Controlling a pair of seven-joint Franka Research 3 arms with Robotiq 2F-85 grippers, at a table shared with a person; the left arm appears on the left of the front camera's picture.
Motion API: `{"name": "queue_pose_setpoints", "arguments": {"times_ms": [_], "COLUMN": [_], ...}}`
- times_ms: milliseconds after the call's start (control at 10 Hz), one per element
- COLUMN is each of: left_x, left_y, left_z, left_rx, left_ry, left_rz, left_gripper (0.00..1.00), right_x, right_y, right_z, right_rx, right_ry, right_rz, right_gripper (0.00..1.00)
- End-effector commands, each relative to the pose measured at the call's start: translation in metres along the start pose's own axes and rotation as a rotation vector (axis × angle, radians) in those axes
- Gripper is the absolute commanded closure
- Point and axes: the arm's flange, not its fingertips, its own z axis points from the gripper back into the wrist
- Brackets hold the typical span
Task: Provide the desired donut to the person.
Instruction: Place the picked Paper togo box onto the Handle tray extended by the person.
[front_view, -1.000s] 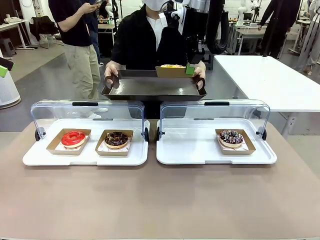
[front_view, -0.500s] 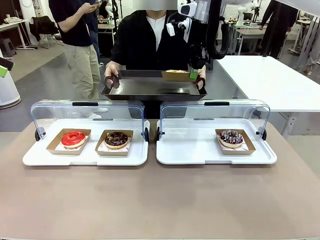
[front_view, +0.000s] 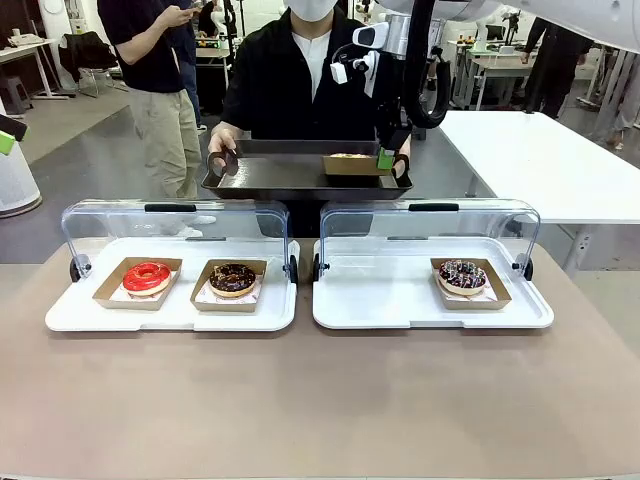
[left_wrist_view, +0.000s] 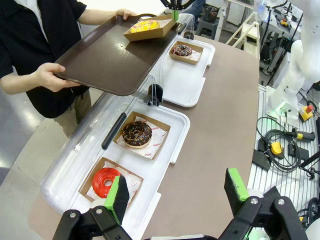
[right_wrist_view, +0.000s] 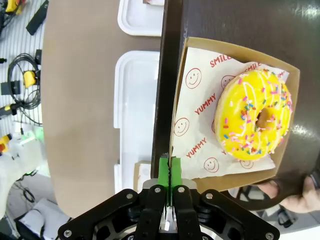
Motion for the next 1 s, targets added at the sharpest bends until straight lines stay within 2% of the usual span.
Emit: {"name": "queue_pose_setpoints", "arguments": {"times_ms": [0,200,300,400,500,700,800,900], "left_x": [0.0012,0.0012,0.0012,0.0012,0.0012,0.0012,0.0012,0.0012], "left_y": [-0.0012,-0.0012,-0.0012,-0.0012,-0.0012,-0.0012,-0.0012,-0.0012], "left_z": [-0.0003,-0.0003,-0.0003,-0.0003,-0.0003,-0.0003,-0.0003,-0.0003], "left_rx": [-0.007,-0.007,-0.007,-0.007,-0.007,-0.007,-0.007,-0.007], "left_ry": [-0.019,-0.019,-0.019,-0.019,-0.019,-0.019,-0.019,-0.019], "left_rz": [-0.002,-0.002,-0.002,-0.002,-0.002,-0.002,-0.002,-0.002], "left_gripper": [0.00,0.00,0.00,0.00,0.00,0.00,0.00,0.00], "right_x": [0.0096,0.0105,0.0105,0.0105,0.0104,0.0105,0.0107,0.0108], "right_y": [-0.0146,-0.0151,-0.0147,-0.0148,-0.0146,-0.0140,-0.0135,-0.0132], "right_z": [0.0090,0.0081,0.0084,0.0088,0.0086,0.0087,0.0088,0.0094], "right_rx": [0.018,0.015,0.013,0.009,0.008,0.008,0.008,0.008], "right_ry": [0.014,0.016,0.019,0.021,0.022,0.024,0.024,0.024], "right_rz": [-0.037,-0.050,-0.056,-0.060,-0.061,-0.062,-0.061,-0.061], "right_gripper": [0.99,0.99,0.41,0.39,0.00,0.00,0.16,0.06]}}
